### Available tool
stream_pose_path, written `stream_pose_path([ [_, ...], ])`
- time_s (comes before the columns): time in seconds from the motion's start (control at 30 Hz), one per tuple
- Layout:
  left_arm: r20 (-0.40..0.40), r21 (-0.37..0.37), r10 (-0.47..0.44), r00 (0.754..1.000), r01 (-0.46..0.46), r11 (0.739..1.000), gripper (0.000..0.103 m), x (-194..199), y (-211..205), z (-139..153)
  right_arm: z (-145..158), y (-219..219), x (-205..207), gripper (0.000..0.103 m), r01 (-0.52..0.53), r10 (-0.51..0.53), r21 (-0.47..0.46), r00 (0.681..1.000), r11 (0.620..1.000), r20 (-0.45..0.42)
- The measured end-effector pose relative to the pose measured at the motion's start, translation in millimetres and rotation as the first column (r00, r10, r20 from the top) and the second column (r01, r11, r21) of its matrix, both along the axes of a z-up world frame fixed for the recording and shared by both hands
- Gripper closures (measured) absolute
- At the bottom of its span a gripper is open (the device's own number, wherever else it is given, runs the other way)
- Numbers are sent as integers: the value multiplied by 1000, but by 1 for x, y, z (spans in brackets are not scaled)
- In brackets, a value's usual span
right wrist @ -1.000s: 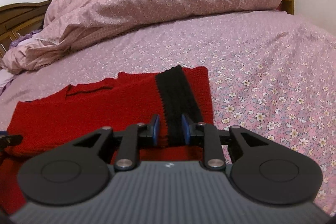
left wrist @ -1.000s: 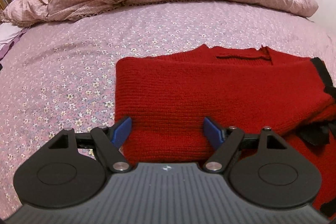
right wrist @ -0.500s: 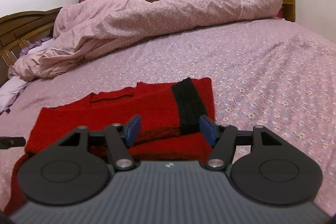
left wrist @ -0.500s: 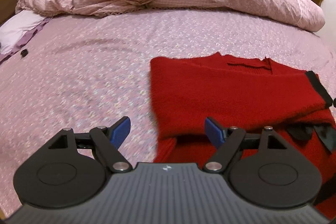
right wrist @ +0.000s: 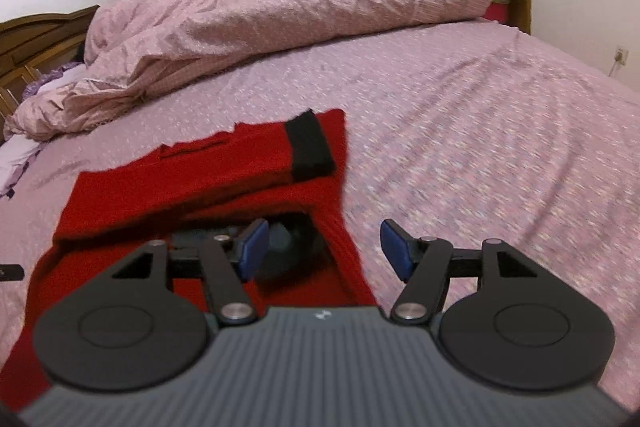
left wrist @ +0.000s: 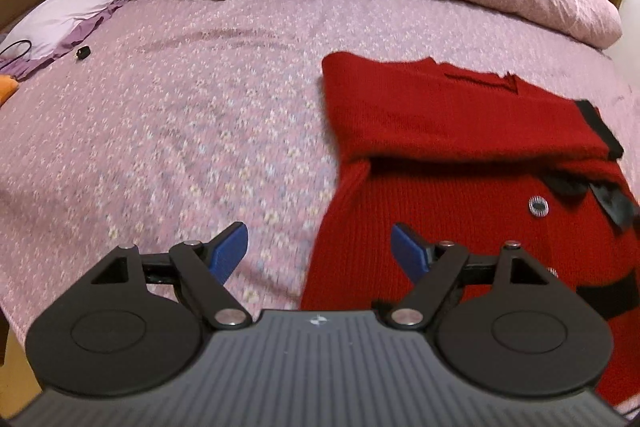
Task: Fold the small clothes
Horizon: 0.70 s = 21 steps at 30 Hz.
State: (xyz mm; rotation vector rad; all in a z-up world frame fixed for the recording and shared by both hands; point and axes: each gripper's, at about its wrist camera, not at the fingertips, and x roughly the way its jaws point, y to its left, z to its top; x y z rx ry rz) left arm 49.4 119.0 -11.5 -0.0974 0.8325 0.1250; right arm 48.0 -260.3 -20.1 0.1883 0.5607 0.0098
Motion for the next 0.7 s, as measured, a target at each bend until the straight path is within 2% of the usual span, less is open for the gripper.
stream_pose_path([
  [0.2,-12,-4,3,1000,-3,1000,21,-33,-1,-5,-10,-10,-25,39,-12,13,7,998,1000,-58],
  [0.5,-87,-91,12,996,-20,996,21,-67,11,-19,-24,-22,-55,39,7,-2,30,989,1000,-146],
  [0.7,-134,-150,-35,990,14,989,21,-79,14,-29,-40,-30,-69,40,16,-3,54,975,998,-221],
])
